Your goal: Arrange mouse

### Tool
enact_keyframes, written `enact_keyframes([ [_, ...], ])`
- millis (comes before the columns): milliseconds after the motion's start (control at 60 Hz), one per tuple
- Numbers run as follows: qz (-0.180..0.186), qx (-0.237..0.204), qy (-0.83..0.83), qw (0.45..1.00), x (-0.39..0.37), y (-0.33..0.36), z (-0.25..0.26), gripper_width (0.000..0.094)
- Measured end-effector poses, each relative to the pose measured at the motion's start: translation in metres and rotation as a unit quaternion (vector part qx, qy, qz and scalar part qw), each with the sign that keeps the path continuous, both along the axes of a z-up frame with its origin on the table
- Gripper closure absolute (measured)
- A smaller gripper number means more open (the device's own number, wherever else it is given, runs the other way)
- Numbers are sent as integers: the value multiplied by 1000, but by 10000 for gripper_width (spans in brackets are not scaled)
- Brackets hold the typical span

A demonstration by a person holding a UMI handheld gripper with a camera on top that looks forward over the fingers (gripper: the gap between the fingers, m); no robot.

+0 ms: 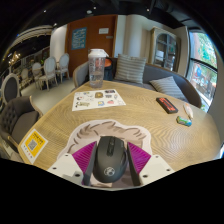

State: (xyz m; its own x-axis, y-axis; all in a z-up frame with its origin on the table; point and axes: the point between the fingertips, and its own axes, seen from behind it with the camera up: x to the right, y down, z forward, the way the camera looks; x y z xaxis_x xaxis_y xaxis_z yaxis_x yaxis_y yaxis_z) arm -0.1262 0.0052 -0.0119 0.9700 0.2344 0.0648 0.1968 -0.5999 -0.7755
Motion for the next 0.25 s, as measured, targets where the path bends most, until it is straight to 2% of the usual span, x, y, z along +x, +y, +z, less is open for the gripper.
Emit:
enact_keyframes([
  [50, 5, 3, 11, 1000, 3, -8, 6, 155],
  [83, 9, 12, 16, 1000, 6, -14, 13, 78],
  [250, 11, 43, 23, 999, 36, -62, 41, 70],
])
